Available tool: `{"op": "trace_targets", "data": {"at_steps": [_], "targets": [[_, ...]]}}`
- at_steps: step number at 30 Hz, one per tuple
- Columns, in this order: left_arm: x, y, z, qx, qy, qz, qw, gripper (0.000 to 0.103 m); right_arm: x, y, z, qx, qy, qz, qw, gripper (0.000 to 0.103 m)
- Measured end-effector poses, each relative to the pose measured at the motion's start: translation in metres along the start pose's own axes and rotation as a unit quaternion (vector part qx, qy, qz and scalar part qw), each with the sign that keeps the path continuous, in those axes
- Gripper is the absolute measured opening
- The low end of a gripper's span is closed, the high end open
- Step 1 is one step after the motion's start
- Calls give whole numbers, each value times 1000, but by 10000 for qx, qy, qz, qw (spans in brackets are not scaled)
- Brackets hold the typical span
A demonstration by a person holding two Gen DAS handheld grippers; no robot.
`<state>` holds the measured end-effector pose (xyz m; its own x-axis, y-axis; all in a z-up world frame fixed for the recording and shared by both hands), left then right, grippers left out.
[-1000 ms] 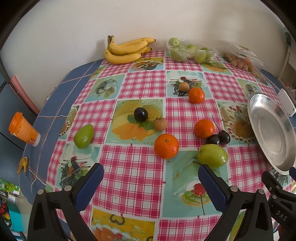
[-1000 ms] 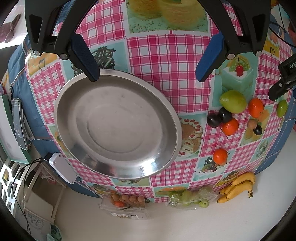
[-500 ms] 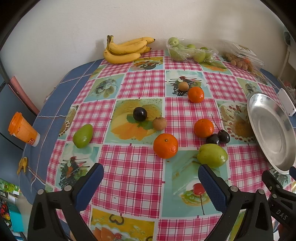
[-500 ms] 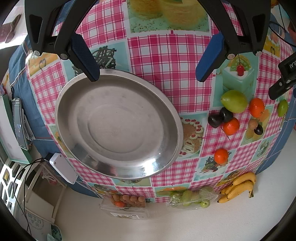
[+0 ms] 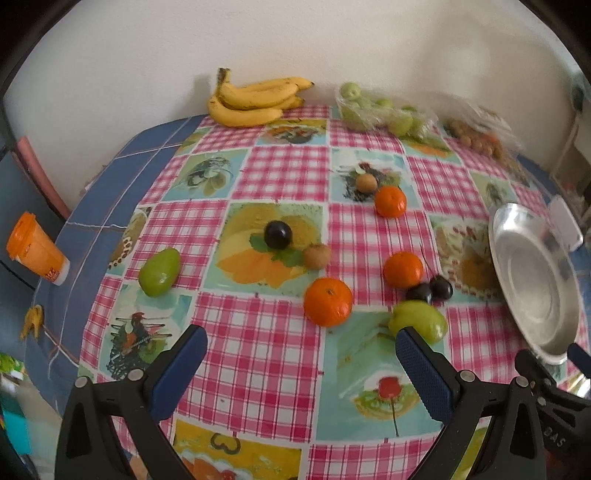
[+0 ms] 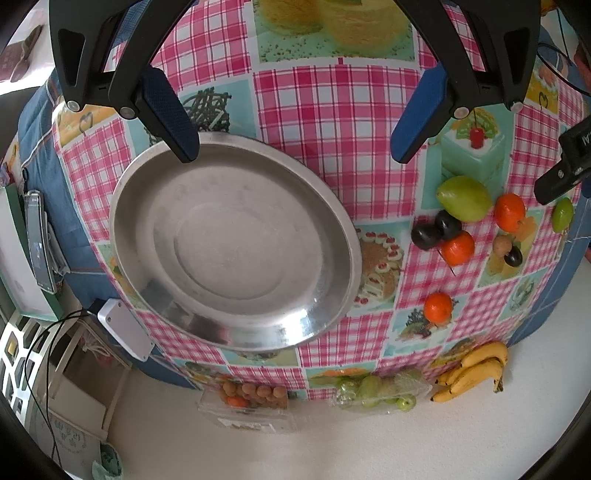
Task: Organize fruits
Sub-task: 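Close the right gripper on the green pear while the left gripper closes on a tangerine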
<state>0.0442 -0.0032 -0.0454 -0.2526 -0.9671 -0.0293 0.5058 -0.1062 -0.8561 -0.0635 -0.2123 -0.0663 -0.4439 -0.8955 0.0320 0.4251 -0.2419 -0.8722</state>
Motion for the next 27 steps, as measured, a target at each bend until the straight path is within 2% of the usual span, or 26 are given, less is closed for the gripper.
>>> {"op": "trace_targets", "data": {"at_steps": [6,13,15,19,24,27], "targets": [[-17,2,12,91,-509,-309,9982,103,-9,-17,15,441,-4,352,9984,103],[-24,5,22,184,-714,-463,9962,103,-34,-23,26,454,206,1192,9916,103],[-26,11,22,62,-826,-545,9951,103,-42,-23,30,404,214,1256,9910,103],[-27,32,16,-492,-1027,-795,9903,103,-56,-17,32,174,201,1314,9910,103],[-30,39,20,-673,-1008,-454,9916,103,-73,-5,30,-130,203,1336,9907,103],[-30,47,22,-798,-1098,-508,9894,103,-78,1,29,-268,277,1386,9896,103]]}}
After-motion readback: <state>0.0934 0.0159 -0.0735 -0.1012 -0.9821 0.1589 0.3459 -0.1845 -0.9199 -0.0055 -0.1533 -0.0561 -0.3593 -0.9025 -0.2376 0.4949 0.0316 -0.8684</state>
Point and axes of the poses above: each gripper's, at about its wrist camera, not at the fingertips, and y roughly the way its jaws point, x to its right, z to its top, the point moved 6 cm from there along y, roughly the way its jaws point
